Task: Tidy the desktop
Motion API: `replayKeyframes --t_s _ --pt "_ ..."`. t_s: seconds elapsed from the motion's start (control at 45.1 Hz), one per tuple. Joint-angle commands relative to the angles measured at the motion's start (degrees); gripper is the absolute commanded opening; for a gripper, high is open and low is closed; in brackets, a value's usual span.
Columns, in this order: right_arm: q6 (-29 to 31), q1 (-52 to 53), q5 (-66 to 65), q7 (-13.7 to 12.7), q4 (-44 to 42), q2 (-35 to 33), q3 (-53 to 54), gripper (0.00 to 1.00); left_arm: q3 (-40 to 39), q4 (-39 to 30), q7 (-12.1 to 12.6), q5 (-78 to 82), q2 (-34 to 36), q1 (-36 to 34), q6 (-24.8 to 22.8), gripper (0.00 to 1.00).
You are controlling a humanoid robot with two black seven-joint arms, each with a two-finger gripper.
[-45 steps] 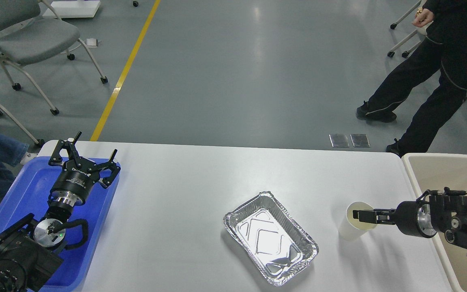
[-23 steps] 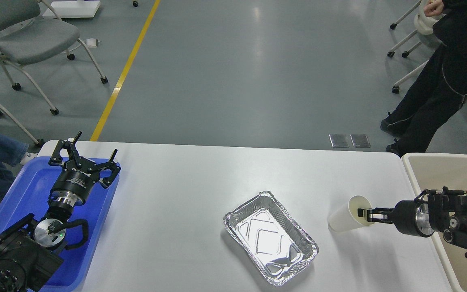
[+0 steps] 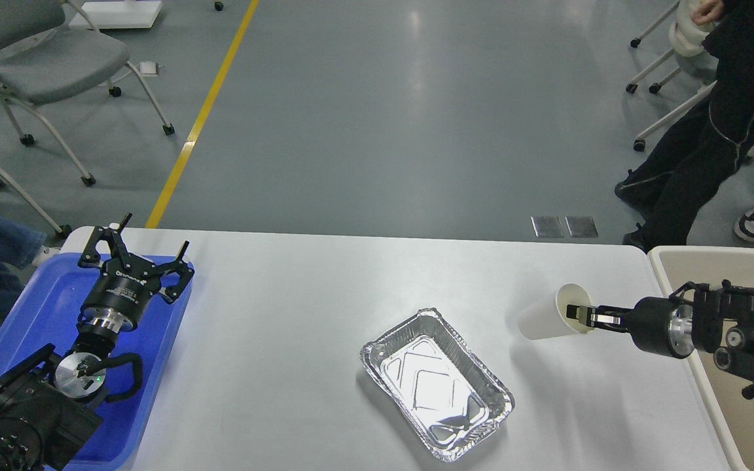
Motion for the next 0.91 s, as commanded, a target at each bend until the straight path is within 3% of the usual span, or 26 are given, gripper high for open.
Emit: replayKeyframes --t_s 0.0,0.2,0.488,0.732,0.887 --pt "0.2 1.2 1.0 1.4 8.6 -4.7 10.2 0.00 0.0 0.0 0.0 0.0 0.0 0.0 0.0 1.00" --pt "0.7 2.1 4.6 1.4 10.4 -7.0 17.9 0.00 0.0 0.0 0.0 0.0 0.0 0.0 0.0 1.00" --pt "0.8 7.4 21.4 1.0 6.9 -9.0 18.4 0.00 0.0 0.0 0.0 0.0 0.1 0.0 0.0 1.00" --pt "0.6 7.6 35.5 0.4 -7.2 -8.8 17.2 0.00 0.0 0.0 0.0 0.0 0.0 0.0 0.0 1.00" --pt "0.6 7.3 42.0 -1.8 -19.4 -8.3 14.4 0.00 0.0 0.0 0.0 0.0 0.0 0.0 0.0 1.00"
